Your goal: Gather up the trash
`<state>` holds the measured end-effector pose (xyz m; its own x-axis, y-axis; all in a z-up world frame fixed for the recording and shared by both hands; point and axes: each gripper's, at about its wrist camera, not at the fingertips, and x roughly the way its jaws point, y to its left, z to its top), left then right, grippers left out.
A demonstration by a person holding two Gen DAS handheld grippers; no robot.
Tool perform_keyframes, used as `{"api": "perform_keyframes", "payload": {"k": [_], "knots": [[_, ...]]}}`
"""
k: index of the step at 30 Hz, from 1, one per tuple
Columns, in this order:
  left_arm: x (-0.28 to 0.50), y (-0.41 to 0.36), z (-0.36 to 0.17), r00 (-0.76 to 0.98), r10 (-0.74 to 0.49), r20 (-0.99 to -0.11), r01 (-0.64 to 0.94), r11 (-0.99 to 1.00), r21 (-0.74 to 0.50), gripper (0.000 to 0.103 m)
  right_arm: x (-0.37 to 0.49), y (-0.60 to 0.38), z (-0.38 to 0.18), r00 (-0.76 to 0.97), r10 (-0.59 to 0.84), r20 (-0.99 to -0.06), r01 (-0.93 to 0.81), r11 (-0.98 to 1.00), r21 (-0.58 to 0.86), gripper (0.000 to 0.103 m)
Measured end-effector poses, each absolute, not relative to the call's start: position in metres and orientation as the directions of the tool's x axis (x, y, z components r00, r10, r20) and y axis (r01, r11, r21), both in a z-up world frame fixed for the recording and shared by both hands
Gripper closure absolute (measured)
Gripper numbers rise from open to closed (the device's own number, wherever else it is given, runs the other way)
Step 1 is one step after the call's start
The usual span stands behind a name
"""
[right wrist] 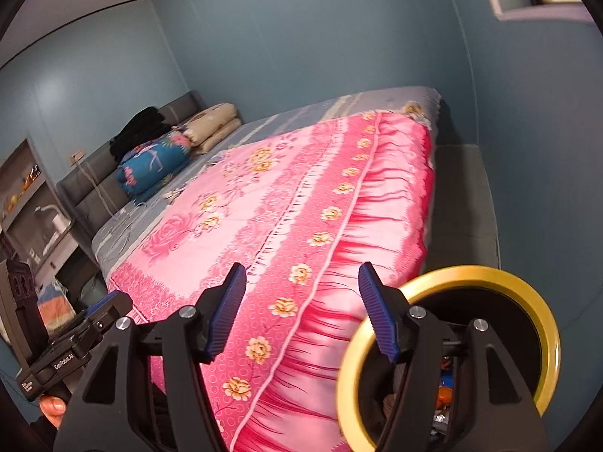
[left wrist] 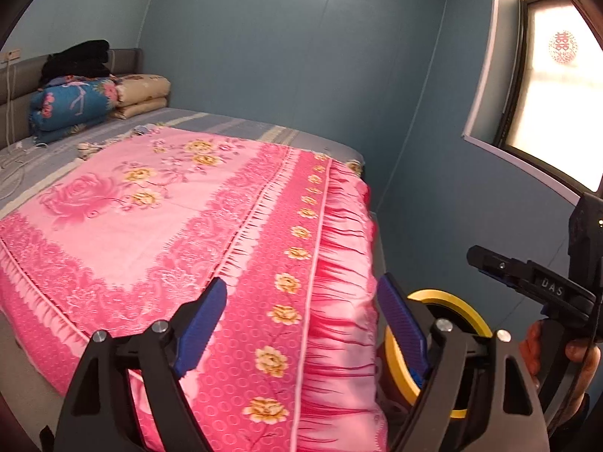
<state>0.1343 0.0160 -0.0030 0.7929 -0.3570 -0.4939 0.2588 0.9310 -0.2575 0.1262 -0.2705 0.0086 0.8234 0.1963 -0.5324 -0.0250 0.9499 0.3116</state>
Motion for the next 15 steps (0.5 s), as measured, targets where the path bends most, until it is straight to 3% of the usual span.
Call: {"api": "perform_keyframes", "payload": {"k": [15], "knots": [[0.086,0.073,0.015,0.886,-0.233,-0.401,0.138,0.958,-0.252,0.008,0.100,-0.221,0.036,0.873,0.203,-0.443,-0.091,0.961,0.260,0.014]]}}
